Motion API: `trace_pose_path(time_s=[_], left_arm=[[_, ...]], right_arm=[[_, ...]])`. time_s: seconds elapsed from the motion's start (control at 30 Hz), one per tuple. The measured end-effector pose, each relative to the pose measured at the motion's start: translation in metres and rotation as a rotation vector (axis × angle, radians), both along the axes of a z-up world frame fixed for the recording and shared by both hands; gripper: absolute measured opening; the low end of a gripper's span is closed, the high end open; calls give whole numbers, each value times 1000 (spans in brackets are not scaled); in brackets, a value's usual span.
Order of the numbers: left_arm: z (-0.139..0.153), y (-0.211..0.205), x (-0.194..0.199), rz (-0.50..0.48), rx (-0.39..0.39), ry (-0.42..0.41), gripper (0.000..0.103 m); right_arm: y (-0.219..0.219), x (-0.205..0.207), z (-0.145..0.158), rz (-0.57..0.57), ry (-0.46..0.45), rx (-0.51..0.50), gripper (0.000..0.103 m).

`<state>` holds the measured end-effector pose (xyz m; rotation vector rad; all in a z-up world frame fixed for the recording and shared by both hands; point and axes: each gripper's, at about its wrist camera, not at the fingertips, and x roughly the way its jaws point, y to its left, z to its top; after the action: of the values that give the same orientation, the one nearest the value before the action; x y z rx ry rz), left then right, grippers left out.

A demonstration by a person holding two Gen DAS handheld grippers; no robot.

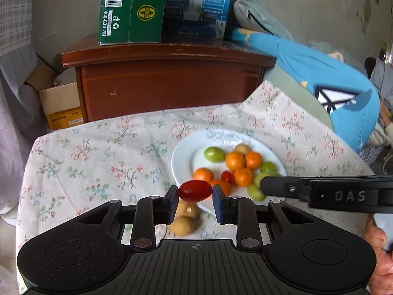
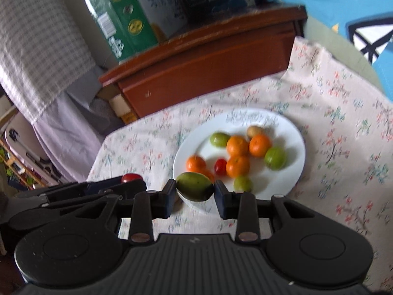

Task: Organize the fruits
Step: 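Lift both held fruits and carry them over the white plate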

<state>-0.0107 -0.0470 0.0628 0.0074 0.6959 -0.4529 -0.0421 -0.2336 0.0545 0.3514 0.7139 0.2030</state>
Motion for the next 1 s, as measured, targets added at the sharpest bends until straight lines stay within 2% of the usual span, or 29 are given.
trace_pose_path(time_s=[0.27,0.6,1.0], left_arm=[[7,-6,29,-21,-26,1,27],[-5,-30,60,-67,8,25,27],[-15,-50,74,-82,27,37,27]], right_arm=[[-26,14,15,-58,-20,0,34],[-49,33,-15,-169,92,73,34],[-50,42,-24,-200,128,72,34]])
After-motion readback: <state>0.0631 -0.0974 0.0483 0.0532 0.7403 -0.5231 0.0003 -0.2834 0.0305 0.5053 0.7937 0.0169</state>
